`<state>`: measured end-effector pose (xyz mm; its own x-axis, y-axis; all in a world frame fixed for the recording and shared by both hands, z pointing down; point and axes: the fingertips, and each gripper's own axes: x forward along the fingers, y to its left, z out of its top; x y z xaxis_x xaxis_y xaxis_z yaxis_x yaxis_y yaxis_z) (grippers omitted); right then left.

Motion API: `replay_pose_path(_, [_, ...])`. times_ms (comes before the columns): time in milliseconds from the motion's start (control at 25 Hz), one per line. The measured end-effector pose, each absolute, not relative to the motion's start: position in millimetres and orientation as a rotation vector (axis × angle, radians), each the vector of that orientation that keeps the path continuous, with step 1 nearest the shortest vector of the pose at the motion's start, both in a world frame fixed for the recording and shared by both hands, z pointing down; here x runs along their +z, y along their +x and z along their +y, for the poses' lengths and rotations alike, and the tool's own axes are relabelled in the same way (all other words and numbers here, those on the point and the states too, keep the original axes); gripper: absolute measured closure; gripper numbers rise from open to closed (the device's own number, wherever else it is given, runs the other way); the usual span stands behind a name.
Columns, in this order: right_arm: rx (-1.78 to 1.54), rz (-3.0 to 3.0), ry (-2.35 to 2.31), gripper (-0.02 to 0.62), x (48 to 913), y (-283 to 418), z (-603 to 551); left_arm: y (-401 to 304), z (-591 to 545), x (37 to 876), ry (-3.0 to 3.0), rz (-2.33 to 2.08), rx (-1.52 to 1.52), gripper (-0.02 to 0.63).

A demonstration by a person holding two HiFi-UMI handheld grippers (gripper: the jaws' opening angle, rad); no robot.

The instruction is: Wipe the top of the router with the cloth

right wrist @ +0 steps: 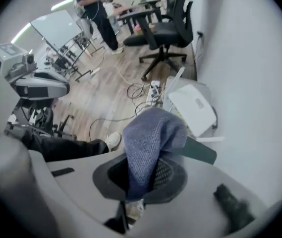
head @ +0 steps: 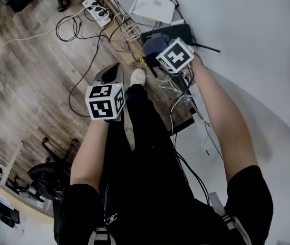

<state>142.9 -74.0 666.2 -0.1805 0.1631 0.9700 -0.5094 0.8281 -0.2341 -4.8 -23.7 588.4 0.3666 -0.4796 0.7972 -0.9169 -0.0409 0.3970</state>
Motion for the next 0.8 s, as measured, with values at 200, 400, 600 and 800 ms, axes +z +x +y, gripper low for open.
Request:
replay_pose_path(200, [0.678,-1.900,0.580,0.551,553.6,122.7,-91.4,-35.3,-61.2,473.1,1.727,-1.417,0.489,0.595])
replay_pose_path(400, [0.645,-2.159,0.879,0.551,427.0,107.8,-77.6,-47.5,-66.0,363.9,1.855,-1.499,0.427,0.595])
replay_pose_path(600, [0.469,-2.402,1.173,0.551,290.7,87.7,-89.0,-59.6,-72.5,271.8,1.992,-1.551,0.344,0.595])
replay_pose_path(800, [0.214,-2.587,1.350,0.551,161.3,60.9,-86.3,-70.8,-72.9,175.0,2.126,-1.598,0.232,0.595])
